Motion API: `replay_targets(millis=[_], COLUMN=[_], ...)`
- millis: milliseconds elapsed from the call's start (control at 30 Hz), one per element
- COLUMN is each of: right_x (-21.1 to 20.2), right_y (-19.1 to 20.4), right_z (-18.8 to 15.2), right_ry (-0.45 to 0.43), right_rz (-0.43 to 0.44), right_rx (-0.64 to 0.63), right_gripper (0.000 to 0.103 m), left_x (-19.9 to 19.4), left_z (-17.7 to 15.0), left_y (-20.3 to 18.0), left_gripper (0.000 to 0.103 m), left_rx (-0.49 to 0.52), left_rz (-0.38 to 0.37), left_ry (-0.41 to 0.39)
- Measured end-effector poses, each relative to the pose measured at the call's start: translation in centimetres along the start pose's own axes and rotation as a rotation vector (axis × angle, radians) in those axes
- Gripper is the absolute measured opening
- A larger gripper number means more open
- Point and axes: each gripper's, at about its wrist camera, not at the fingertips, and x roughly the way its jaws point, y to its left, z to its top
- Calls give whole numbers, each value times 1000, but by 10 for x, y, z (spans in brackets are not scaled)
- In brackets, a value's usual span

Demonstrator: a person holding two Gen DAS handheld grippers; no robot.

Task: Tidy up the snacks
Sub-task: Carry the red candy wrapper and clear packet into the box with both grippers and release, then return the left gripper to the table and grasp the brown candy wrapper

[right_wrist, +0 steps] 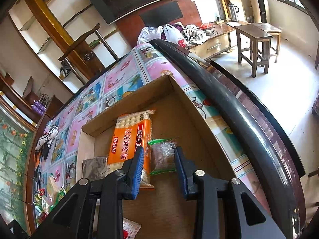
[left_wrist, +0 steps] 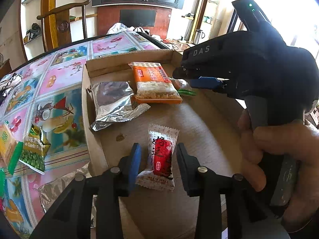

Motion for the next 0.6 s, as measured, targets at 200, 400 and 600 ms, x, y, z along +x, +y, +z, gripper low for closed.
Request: replay_targets(millis=[200, 400, 600], right_x=[-14, -18, -20], right_y=[13, 33, 50], right_z=[-1, -6, -14], right_ry=[-56, -72, -76], right_rz=[65, 90, 116], right_rx=[-40, -115, -185], right_gripper=[34, 34, 34], left_x=[-10, -26, -49], left_z=[2, 5, 3], left_y=[2, 14, 40], left_gripper=[37, 39, 45], left_rx=[-3, -17, -30], left_rz=[5, 39, 95], left_ry=[-21, -48, -90])
